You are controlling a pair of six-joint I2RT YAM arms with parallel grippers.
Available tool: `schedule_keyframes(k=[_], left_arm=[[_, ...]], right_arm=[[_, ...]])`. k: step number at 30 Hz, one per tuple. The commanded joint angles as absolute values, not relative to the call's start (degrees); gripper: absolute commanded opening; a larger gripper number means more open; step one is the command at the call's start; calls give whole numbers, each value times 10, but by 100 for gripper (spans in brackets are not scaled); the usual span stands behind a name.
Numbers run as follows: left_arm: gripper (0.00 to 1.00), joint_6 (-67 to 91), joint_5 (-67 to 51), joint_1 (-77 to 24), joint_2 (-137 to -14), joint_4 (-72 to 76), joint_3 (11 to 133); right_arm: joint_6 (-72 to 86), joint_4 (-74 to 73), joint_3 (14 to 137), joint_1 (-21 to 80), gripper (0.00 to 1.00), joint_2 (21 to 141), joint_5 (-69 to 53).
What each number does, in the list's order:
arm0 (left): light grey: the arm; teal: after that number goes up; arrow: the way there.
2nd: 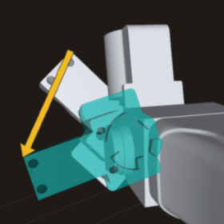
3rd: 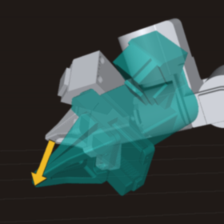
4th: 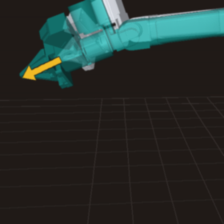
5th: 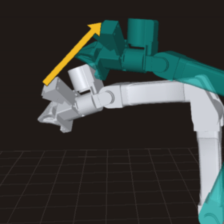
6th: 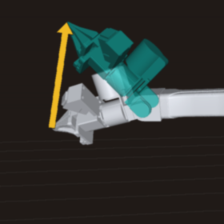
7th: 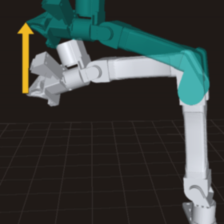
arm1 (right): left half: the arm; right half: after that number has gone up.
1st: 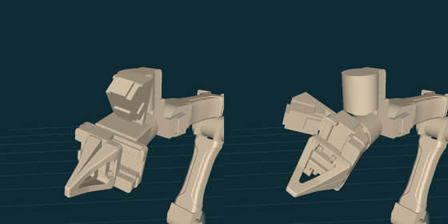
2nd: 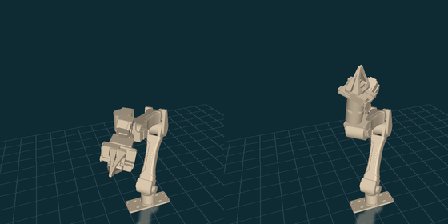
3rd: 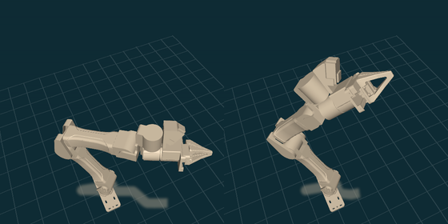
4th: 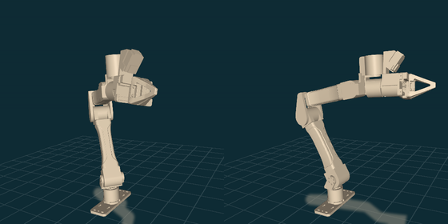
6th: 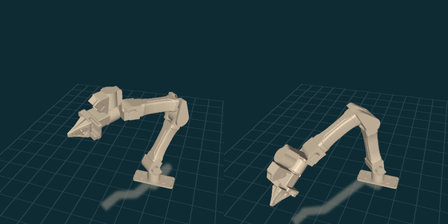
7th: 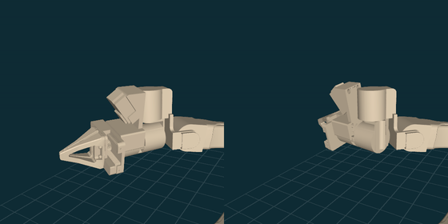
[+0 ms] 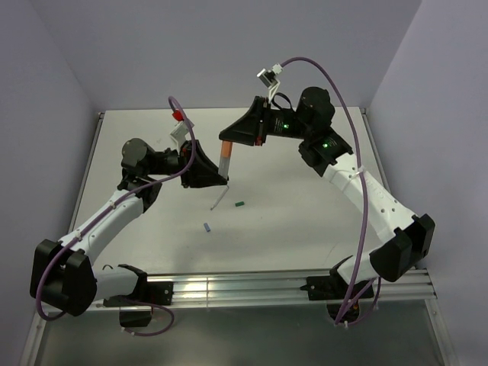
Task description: Insert the pens into the pen caps
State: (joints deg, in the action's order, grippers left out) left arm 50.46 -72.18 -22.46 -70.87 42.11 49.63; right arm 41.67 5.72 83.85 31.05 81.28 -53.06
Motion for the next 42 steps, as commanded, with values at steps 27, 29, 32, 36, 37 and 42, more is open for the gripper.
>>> schedule_keyframes(k=[27, 29, 32, 36, 37, 42], left_arm=[[0, 602, -706, -207, -714, 599, 505], [0, 602, -707, -207, -714, 603, 507], [0, 597, -706, -207, -716, 600, 510], [0, 586, -708, -201, -717, 594, 510], [0, 586, -708, -200, -717, 595, 512], [0, 563, -709, -193, -717, 572, 519]], right_arm=[[294, 4, 720, 359, 0, 825, -590], [295, 4, 717, 361, 0, 831, -599], [301, 5, 713, 369, 0, 840, -606], [301, 7, 698, 375, 0, 841, -608], [300, 6, 695, 374, 0, 840, -609], [297, 5, 678, 375, 0, 836, -620]])
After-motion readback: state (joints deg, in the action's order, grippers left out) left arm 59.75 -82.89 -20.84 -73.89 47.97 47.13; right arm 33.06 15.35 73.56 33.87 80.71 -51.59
